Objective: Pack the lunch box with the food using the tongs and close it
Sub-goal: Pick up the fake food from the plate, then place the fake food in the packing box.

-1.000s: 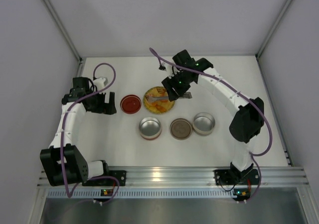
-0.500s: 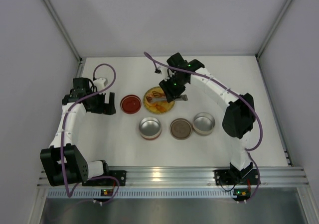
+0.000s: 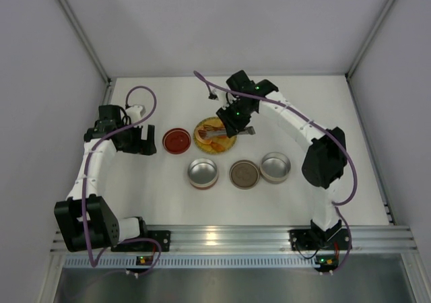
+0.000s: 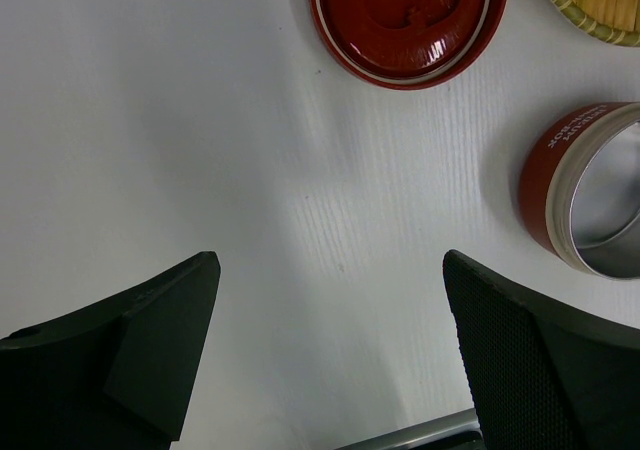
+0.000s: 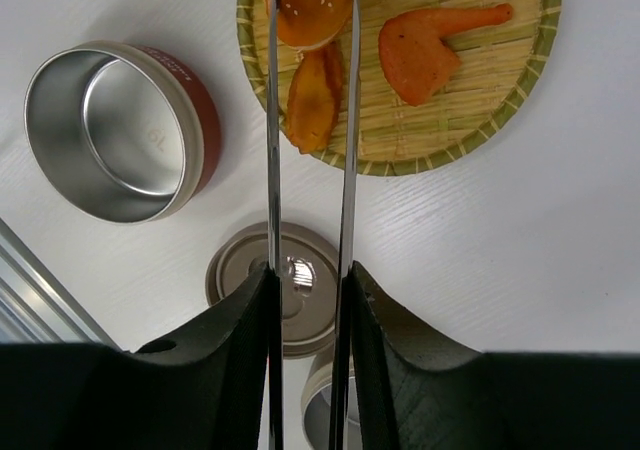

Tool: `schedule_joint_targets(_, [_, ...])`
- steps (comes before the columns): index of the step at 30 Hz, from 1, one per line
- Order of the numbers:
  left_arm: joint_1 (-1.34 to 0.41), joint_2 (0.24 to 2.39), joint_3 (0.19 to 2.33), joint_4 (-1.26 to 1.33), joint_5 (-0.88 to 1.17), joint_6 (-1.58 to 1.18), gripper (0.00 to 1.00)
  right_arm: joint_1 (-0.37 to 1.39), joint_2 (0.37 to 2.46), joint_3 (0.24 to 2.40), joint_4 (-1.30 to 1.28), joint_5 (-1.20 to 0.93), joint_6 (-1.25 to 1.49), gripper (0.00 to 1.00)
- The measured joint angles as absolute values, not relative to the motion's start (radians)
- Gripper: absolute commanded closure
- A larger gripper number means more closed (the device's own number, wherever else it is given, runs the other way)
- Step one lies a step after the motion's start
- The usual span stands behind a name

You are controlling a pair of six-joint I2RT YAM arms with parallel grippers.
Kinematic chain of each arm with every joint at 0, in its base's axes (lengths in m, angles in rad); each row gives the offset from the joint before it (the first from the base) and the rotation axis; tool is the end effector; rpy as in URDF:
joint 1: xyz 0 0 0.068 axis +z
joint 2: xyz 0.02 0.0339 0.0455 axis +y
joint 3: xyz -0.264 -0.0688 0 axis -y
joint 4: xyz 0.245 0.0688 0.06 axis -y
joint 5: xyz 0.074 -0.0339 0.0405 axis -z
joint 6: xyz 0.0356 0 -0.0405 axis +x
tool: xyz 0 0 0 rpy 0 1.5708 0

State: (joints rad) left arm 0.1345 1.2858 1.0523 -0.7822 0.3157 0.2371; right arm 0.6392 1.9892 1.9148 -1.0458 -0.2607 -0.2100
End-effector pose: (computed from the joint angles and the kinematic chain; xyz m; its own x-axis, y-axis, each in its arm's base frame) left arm 0.2540 0.0232 0.2769 -0.8105 0.1156 -0.5743 0.2315 0.9637 -0.1327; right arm 0.3342 0.2599 0.2988 -0.5677 -0.6729 -0.4743 -0.8025 0.5810 0.1361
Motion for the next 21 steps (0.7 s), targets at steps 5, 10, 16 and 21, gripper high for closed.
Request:
schedule_joint_targets(5, [0.134,1.286,1.052,-0.783,0.324,0.230,0.02,0.639,1.909,1.915,-1.066,-0.279,-0.270,0.97])
schedule_joint_targets(10, [0.134,1.286,1.053,-0.783,0.328,0.223,0.02,0.639,1.789,1.915,-1.111,-0.338,-0.350,0.98])
schedule_joint_targets(16, [0.134,1.300,1.053,-0.782,0.333,0.212,0.02,0.640,1.638,1.827,-1.151,-0.397,-0.457,0.98])
schedule_joint_targets(21, [0.134,1.308,1.053,-0.780,0.348,0.203,0.02,0.672,1.569,1.717,-1.175,-0.402,-0.498,0.97])
